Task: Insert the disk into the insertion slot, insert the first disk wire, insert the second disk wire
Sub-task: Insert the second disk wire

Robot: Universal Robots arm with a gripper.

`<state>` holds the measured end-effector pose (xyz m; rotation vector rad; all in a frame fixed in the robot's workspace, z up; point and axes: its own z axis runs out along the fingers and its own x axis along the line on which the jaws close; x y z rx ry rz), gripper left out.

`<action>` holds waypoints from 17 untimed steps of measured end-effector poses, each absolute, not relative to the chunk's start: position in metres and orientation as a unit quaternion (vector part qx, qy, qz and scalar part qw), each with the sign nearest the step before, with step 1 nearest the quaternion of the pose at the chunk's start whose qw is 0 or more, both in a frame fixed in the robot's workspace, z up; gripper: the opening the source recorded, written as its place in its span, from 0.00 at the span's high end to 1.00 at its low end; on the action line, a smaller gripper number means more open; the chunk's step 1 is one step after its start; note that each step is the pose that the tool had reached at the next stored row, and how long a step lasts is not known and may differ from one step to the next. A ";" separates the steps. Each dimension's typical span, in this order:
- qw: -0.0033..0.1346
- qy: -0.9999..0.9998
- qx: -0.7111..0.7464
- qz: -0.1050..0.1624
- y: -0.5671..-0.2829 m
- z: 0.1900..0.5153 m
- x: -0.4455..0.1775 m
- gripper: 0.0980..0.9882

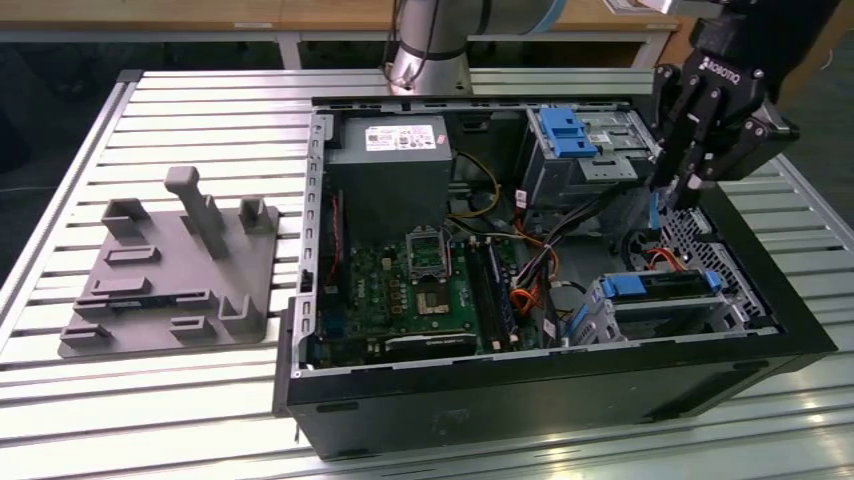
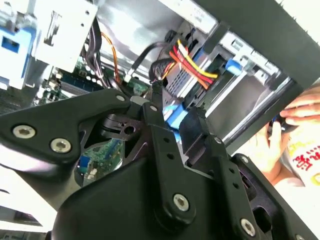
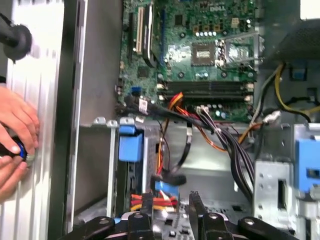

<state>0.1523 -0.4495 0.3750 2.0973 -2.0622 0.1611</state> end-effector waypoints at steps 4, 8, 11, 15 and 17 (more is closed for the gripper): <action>0.113 -0.695 0.706 0.070 -0.443 0.373 0.143 0.64; 0.123 -0.693 0.706 0.080 -0.434 0.369 0.142 0.64; 0.127 -0.692 0.706 0.084 -0.428 0.366 0.141 0.64; 0.144 -0.686 0.707 0.100 -0.428 0.365 0.141 0.64; 0.158 -0.682 0.706 0.111 -0.428 0.365 0.141 0.64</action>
